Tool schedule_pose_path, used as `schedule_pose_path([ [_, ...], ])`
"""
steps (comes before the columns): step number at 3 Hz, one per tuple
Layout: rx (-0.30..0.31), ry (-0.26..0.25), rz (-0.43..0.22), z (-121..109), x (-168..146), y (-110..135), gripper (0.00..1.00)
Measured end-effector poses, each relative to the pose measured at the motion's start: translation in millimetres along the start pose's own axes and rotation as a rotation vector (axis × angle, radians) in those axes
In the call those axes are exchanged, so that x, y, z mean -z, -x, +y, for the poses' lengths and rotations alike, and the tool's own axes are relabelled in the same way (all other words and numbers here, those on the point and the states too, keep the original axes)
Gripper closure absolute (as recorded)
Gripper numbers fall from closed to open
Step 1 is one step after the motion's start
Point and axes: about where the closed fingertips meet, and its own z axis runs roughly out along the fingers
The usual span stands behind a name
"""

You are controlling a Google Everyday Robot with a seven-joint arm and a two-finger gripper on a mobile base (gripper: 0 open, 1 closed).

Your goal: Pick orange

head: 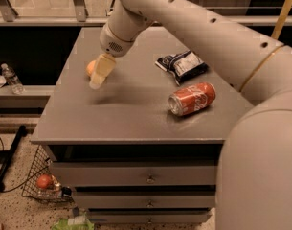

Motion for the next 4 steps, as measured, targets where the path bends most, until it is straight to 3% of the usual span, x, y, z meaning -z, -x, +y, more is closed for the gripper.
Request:
schedule_pose_path([
  [1, -0.002, 0.032, 0.019, -1, -37, 10, 0.00],
  [2, -0.009, 0.046, 0.028, -6, -58, 13, 0.18],
  [3, -0.017, 0.028, 0.009, -18, -59, 10, 0.49],
  [4, -0.025, -0.005, -0.016, -31, -46, 5, 0.72],
])
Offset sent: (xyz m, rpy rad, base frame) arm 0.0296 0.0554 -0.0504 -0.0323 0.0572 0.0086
